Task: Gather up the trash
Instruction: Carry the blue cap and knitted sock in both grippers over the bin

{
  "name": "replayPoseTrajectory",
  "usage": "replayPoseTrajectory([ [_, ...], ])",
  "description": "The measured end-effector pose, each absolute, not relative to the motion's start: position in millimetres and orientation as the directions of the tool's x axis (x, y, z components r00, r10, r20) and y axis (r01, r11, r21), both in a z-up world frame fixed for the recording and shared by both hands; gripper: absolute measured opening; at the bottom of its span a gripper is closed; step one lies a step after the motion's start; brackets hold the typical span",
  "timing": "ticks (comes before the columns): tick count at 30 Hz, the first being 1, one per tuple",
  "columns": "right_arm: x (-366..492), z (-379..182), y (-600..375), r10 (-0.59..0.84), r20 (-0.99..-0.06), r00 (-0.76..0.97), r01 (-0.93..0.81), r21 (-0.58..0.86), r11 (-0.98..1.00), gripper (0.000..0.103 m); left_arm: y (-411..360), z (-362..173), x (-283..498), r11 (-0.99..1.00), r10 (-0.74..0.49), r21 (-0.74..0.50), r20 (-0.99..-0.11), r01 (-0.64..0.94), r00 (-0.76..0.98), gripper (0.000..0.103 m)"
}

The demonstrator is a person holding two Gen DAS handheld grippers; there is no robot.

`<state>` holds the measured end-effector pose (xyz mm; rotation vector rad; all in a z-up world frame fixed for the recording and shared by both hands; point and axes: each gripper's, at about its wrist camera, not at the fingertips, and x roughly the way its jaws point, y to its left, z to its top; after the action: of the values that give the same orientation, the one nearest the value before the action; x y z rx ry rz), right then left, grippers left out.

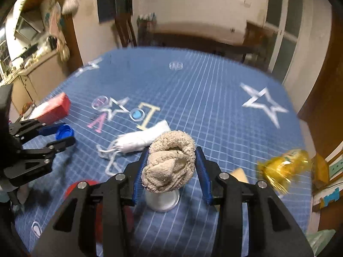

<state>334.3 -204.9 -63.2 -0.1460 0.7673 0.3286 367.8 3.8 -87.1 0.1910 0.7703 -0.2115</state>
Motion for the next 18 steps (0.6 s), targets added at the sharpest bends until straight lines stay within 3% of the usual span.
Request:
replayPoseTrajectory([
  [10, 226.1, -31.4, -220.6, 0.238, -0.523, 0.819, -0.290, -0.020, 0.957, 0.041, -19.1, -35.0, 293.1, 0.975, -0.142, 0.060, -0.574, 0.214, 0.807, 0.041],
  [18, 175.9, -20.2, -228.8, 0.214, -0.445, 0.869, -0.247, -0.018, 0.969, 0.041, -46.4, -8.0, 236.3, 0.973, -0.176, 0.041, -0.506, 0.227, 0.844, 0.041],
])
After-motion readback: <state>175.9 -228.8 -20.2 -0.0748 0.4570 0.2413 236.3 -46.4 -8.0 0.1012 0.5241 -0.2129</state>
